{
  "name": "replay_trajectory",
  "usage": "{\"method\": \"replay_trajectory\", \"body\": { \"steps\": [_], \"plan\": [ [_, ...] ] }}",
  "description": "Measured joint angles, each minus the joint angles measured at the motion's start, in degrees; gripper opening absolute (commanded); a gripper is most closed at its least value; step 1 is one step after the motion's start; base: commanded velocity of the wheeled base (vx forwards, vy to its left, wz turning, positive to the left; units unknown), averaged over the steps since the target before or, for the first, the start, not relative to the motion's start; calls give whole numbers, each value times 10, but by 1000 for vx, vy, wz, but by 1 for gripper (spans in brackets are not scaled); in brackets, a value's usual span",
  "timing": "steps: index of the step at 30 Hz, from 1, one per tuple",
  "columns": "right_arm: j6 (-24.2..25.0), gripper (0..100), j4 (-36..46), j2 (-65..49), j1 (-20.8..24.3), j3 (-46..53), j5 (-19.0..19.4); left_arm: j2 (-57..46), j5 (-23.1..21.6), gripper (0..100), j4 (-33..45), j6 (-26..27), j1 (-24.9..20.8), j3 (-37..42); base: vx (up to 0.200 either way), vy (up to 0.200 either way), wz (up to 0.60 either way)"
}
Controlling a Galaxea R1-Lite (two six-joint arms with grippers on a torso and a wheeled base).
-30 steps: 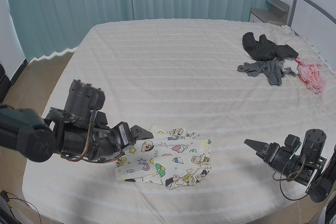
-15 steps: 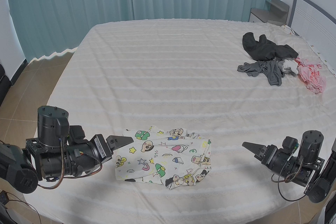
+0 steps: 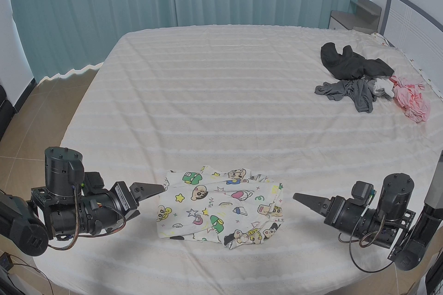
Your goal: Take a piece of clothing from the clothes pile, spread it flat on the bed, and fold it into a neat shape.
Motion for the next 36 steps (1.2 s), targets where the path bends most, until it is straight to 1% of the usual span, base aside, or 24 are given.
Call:
{"method": "replay_trajectory", "body": {
  "steps": [2,6,12,15,19,21,24,28,30,32,36],
  "plan": [
    [-1,100,4,14,13,-12,1,1,-2,100,0,0,2,0,0,200,0],
    [-1,100,3,51,35,-31,2,3,-8,100,0,-1,5,2,0,0,0],
    [-1,100,1,106,60,-38,3,8,-32,100,-1,-4,5,9,0,0,0],
    [-1,100,-1,130,72,-41,2,10,-73,100,-12,-4,6,18,0,0,0],
    [-1,100,-2,153,80,-45,2,15,-160,100,-54,-4,18,43,0,0,0],
    [-2,100,-2,161,82,-48,2,20,-203,100,-88,-4,33,60,0,0,0],
    [-3,100,-1,170,85,-56,2,33,-255,100,-137,-3,60,85,0,0,0],
    [-3,100,-2,180,90,-69,5,50,-314,100,-181,-3,97,115,0,0,0],
    [-3,100,-1,185,98,-78,7,57,-332,100,-194,-3,118,125,0,0,0],
    [-4,100,1,190,108,-90,9,65,-339,100,-199,-3,134,130,0,0,0],
    [-4,100,34,197,116,-111,9,74,-342,100,-202,-2,146,133,0,0,0]
  ]
}}
